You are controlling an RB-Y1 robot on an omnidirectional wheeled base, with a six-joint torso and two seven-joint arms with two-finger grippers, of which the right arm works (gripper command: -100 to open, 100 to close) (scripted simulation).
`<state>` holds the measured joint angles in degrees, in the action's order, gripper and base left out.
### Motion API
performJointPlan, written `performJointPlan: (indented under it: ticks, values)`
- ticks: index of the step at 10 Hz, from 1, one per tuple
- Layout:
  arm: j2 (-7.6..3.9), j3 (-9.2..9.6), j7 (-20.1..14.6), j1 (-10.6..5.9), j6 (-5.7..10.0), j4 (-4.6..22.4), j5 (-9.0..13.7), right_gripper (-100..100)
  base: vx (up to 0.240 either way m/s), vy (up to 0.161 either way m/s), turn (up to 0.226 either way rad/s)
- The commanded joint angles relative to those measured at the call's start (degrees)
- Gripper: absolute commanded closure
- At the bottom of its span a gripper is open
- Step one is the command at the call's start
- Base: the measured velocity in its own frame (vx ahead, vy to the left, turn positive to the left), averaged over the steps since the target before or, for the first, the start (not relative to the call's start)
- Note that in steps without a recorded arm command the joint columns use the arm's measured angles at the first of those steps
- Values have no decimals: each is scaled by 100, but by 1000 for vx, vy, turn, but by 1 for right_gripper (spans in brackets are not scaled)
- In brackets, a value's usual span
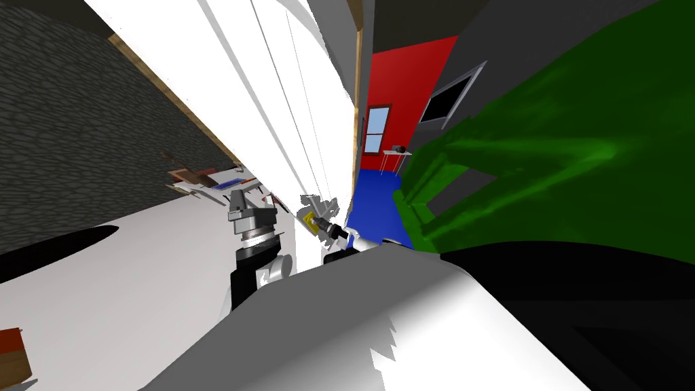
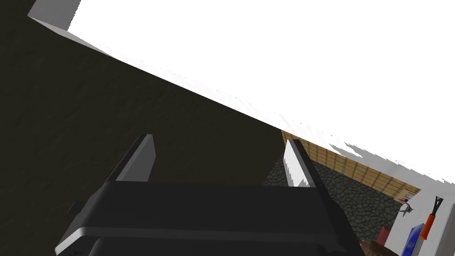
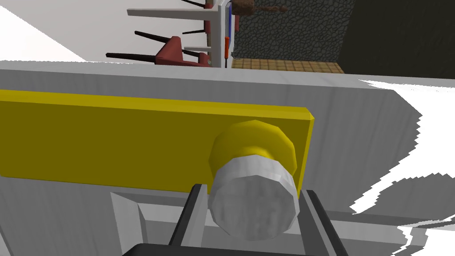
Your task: Push the door open
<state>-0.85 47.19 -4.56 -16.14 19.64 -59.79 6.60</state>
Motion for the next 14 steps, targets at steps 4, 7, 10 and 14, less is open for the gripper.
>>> performJointPlan:
  ticks: [4,7,10,14]
  values:
    - [-161,-482,52,-89,58,172,-15,100,19,134,53]
    - [-214,-705,74,-136,86,267,-22,100,37,105,49]
    - [-262,-961,99,-190,118,376,-31,100,19,84,46]
    - [-306,-1235,125,-247,152,492,-40,100,33,60,13]
